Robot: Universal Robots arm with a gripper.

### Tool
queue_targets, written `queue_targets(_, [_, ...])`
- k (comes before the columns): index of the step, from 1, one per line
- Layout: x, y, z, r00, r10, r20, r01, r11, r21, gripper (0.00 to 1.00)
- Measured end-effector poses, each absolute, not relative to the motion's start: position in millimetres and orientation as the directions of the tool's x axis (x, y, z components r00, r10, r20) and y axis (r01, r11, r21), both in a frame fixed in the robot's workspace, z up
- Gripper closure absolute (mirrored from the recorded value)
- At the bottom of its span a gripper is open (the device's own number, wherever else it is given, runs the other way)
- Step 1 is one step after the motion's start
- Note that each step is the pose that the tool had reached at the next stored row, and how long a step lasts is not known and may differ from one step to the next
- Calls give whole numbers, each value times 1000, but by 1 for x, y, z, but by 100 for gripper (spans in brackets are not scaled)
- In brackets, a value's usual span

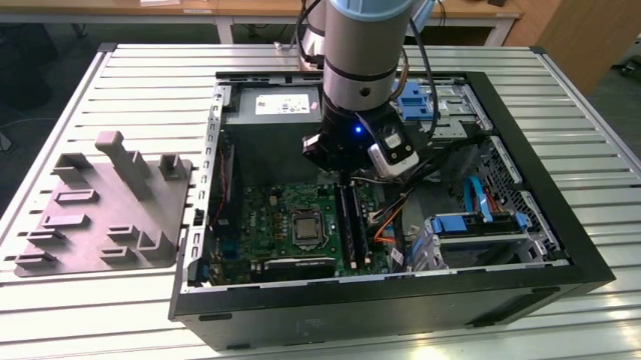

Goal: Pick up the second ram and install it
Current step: 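Press down the second ram until it locks into place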

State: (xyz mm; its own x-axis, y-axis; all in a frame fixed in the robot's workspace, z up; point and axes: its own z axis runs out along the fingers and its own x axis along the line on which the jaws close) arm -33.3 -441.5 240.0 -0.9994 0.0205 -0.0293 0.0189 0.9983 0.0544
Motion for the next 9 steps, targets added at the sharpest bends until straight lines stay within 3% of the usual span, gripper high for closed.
queue_targets(9, [-33, -450, 240, -999, 20, -29, 19, 998, 53, 90])
